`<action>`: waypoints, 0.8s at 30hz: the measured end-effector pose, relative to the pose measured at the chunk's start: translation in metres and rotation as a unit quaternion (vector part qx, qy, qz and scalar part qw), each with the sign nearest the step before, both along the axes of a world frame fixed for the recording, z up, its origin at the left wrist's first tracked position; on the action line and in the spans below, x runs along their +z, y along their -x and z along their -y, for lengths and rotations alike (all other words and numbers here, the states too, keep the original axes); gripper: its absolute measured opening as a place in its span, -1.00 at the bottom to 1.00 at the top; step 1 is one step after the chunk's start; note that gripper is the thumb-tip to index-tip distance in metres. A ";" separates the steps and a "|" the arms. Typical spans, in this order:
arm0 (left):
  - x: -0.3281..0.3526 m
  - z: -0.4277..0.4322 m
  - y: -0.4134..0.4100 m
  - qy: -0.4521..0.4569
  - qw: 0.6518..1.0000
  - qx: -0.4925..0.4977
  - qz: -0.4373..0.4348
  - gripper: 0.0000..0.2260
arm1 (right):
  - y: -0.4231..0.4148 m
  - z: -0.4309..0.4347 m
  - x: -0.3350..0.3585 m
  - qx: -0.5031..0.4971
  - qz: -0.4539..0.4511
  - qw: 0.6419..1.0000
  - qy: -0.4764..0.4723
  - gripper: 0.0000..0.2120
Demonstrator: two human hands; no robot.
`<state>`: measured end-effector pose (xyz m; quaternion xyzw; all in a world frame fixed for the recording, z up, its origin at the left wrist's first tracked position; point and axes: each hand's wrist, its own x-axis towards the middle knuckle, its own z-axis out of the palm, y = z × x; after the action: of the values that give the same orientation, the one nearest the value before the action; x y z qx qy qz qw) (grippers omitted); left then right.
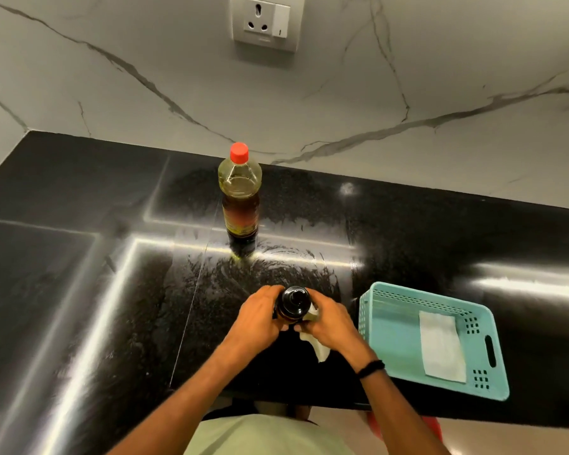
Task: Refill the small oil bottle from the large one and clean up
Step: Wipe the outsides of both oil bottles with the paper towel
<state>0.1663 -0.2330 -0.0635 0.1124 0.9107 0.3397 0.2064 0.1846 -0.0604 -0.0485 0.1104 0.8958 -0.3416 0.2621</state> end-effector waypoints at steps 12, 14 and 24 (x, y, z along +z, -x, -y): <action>-0.002 -0.013 0.022 -0.047 0.996 0.041 -0.059 -0.55 | 0.036 -0.015 -0.003 0.001 -0.012 0.999 0.035 -0.30; 0.004 -0.017 0.039 -0.057 0.996 0.043 -0.061 -0.55 | 0.054 -0.020 0.000 0.000 -0.019 0.999 0.038 -0.29; 0.010 -0.055 0.159 -0.012 0.995 0.035 -0.088 -0.70 | 0.168 -0.043 0.012 0.001 -0.054 0.999 0.004 -0.32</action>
<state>0.0070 -0.1781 -0.0535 0.1126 0.9244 0.3467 0.1122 0.0164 -0.0171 -0.0363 0.0894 0.9074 -0.3504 0.2143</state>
